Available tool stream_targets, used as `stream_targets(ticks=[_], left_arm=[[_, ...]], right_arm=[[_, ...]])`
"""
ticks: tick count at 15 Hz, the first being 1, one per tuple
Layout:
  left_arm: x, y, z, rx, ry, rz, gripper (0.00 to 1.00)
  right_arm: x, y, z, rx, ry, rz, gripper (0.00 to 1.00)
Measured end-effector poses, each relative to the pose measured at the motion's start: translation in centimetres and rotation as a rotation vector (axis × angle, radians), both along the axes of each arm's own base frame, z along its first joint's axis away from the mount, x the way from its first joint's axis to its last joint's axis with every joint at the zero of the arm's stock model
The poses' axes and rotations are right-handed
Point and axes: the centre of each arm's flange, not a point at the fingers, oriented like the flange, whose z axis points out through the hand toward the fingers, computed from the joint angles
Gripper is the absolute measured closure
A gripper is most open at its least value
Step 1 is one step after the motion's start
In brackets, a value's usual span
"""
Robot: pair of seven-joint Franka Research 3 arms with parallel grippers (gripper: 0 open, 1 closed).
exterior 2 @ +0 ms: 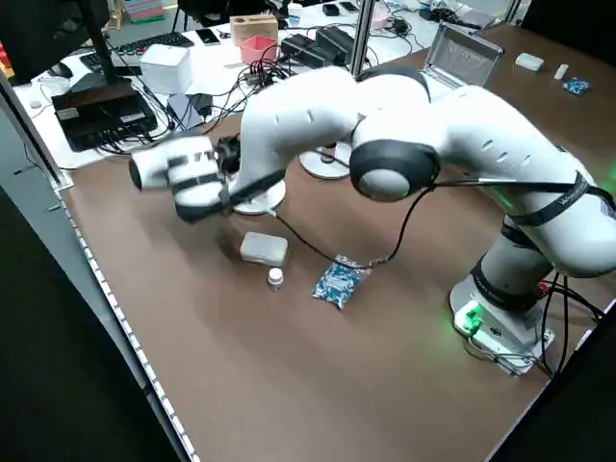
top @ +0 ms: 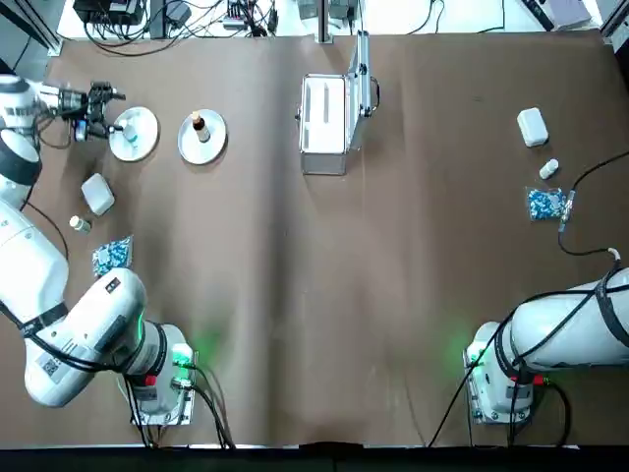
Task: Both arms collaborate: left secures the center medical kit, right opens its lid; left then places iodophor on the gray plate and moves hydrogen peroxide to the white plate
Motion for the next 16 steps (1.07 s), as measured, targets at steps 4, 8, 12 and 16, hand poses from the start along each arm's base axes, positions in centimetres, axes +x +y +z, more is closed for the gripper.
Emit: stream_targets(ticks=[4, 8, 12, 16], left_arm=[[3.3, -5.2, 8.5, 0.186, -0.032, -0.147, 0.00], [5.9, -13.3, 15.3, 0.368, -0.085, -0.329, 0.00], [7.6, -21.9, 18.6, 0.526, -0.126, -0.498, 0.00], [7.9, -27.9, 20.5, 0.671, -0.151, -0.640, 0.00]], right_arm=[[0.1, 0.8, 0.1, 0.007, -0.005, 0.014, 0.01], [0.1, 1.7, 0.7, 0.007, -0.019, 0.030, 0.01], [0.1, 1.5, 0.8, 0.007, -0.023, 0.026, 0.01], [0.1, 1.5, 0.8, 0.007, -0.025, 0.025, 0.01]])
